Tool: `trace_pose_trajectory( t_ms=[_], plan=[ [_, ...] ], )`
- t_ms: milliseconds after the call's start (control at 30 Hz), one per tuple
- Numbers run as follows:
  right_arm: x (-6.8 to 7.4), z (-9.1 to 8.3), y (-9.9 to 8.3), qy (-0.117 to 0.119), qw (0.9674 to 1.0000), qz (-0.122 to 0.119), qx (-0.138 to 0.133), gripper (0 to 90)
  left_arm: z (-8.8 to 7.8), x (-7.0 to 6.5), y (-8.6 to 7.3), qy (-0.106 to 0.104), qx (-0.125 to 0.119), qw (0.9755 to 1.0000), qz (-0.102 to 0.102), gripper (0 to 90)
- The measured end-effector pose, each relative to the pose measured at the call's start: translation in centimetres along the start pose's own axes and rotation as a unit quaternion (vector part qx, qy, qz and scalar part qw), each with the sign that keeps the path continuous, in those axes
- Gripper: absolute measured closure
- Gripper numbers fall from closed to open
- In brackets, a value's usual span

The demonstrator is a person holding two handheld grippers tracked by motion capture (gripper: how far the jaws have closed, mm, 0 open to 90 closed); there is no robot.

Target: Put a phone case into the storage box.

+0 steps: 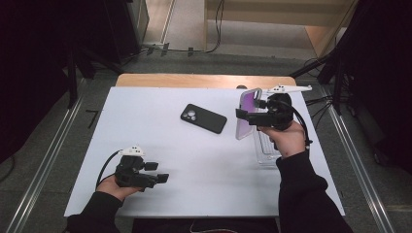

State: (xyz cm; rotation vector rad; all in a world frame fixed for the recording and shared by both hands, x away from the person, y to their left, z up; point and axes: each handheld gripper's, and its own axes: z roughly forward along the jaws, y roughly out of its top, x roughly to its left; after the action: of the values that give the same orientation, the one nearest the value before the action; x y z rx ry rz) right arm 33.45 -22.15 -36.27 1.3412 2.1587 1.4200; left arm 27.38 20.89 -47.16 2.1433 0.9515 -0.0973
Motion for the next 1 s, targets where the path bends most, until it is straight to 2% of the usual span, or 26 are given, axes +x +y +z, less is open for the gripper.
trace_pose_trajectory(
  t_ms=[267, 433, 667, 867, 1000],
  plan=[
    [-1.9, -0.8, 0.2, -0.026, 0.9994, 0.015, -0.015, 14.7, -0.2, 0.0, -0.3, 0.004, -0.002, 1.0000, -0.005, 28.0],
    [-3.1, -1.5, 0.2, -0.056, 0.9980, 0.019, -0.022, 14.7, -0.3, 0.1, -0.4, 0.006, -0.004, 0.9999, -0.009, 28.1],
    [-4.8, -1.8, -0.4, -0.102, 0.9936, 0.036, -0.031, 14.7, -0.1, 0.1, -0.2, 0.006, -0.003, 0.9999, -0.008, 28.1],
    [-5.5, -1.6, -0.8, -0.137, 0.9893, 0.039, -0.031, 14.6, -0.3, 0.1, -0.2, 0.008, -0.007, 0.9999, -0.009, 28.1],
    [-6.1, -1.3, -1.0, -0.148, 0.9874, 0.047, -0.031, 14.6, -0.3, 0.1, -0.2, 0.007, -0.006, 0.9999, -0.010, 28.1]
  ],
)
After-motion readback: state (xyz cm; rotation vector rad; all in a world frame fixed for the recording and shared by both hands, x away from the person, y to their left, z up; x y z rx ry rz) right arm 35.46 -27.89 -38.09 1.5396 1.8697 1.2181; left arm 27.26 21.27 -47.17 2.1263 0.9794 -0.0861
